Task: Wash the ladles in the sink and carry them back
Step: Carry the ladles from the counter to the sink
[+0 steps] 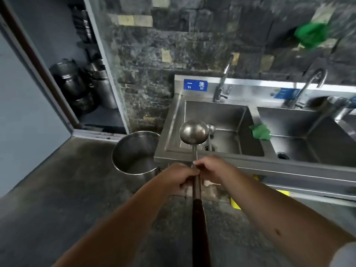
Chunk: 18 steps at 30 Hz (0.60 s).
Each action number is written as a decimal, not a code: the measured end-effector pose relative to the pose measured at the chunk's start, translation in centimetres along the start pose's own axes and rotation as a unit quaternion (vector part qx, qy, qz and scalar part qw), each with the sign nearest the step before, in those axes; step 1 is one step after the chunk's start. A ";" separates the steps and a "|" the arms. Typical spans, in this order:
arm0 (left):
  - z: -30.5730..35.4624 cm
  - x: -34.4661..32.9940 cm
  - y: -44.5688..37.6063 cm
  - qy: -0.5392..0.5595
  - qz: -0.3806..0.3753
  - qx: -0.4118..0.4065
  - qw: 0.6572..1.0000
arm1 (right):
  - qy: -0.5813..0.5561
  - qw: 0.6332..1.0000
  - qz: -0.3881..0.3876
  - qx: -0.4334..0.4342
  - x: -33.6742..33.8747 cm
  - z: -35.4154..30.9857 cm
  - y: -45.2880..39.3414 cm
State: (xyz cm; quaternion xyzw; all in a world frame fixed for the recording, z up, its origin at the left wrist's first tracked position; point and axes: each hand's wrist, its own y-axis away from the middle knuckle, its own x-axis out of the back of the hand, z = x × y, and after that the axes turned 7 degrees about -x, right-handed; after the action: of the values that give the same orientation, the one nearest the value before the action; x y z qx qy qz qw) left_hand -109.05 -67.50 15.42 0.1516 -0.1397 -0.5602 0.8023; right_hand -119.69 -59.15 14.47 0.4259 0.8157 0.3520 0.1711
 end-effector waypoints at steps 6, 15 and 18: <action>2.9 -2.7 -10.1 -0.034 -0.040 0.036 0.998 | -0.066 0.997 0.036 -0.009 5.4 -4.1 -6.9; 6.6 -8.5 -27.7 -0.033 -0.050 0.099 0.993 | -0.107 0.993 0.056 -0.016 15.6 -11.3 -21.3; 7.4 -10.3 -32.9 -0.009 -0.045 0.161 0.986 | -0.101 0.992 0.060 -0.041 18.7 -13.4 -25.8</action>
State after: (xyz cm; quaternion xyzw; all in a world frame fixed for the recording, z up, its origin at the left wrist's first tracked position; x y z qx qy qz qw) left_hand -143.59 -69.23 8.52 0.2800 -0.2287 -0.5676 0.7397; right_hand -153.11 -59.74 5.58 0.5003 0.7522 0.3498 0.2481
